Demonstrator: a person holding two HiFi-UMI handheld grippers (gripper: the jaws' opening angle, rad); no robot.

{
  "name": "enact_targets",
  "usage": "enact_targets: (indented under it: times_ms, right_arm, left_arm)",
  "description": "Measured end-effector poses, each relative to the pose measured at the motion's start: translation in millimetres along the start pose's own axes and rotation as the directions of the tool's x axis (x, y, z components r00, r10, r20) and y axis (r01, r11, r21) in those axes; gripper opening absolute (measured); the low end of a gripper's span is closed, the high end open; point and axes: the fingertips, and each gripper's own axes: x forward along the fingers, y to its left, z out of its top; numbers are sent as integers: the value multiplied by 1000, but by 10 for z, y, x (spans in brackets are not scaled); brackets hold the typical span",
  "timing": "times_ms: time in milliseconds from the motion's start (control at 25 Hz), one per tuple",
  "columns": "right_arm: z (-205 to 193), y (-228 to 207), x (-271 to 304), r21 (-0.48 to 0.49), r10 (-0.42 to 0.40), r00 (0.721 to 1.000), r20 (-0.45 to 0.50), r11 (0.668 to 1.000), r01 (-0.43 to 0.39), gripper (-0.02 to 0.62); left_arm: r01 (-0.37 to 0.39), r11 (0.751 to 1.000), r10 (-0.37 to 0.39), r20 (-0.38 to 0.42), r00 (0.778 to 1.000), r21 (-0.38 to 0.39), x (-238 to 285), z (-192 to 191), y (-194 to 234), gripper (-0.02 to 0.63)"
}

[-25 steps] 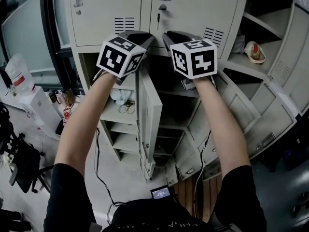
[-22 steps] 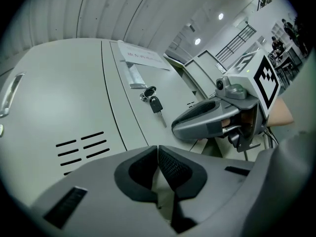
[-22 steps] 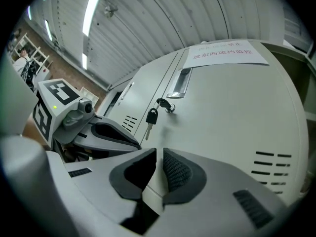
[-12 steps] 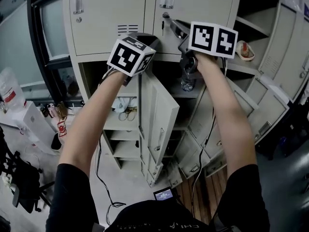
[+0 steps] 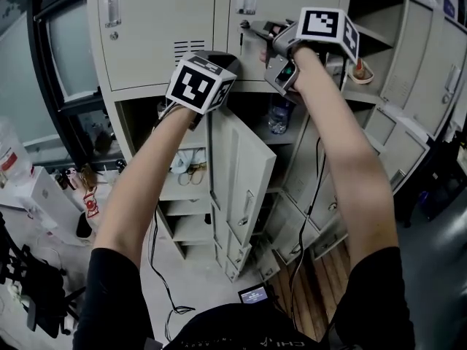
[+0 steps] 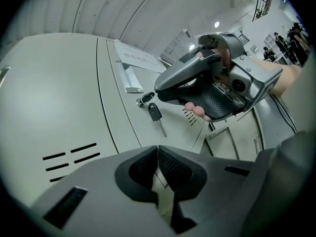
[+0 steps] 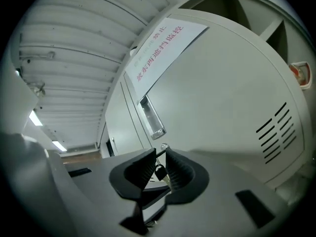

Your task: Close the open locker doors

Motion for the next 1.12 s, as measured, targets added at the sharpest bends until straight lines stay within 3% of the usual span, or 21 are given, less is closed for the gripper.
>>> enact_targets:
  times_ms: [200, 400, 600, 880, 1120]
  right_arm:
    - [-7, 33, 21, -143, -67, 998, -12, 988, 64, 64]
    - [48, 162, 20, -180, -58, 998, 1, 982, 57, 64]
    - [-54, 223, 18, -238, -85, 996, 2, 968, 83, 67]
    - [-8, 212, 13, -142, -74, 997, 22, 987, 77, 77]
    - [-20, 101, 40, 43, -81, 996, 41, 996, 79, 77]
  left_arm:
    - [0, 1000, 0, -4, 1000, 8, -5, 9, 13, 23]
    - [-15, 999, 16, -15, 1000, 38, -13, 91, 55, 23]
    - [-15, 1000, 15, -14, 1000, -17, -57, 107, 63, 23]
    - [-34, 999, 34, -21, 999, -13, -72, 194, 101, 23]
    - [-46, 999, 46, -19, 999, -18, -100, 198, 134, 23]
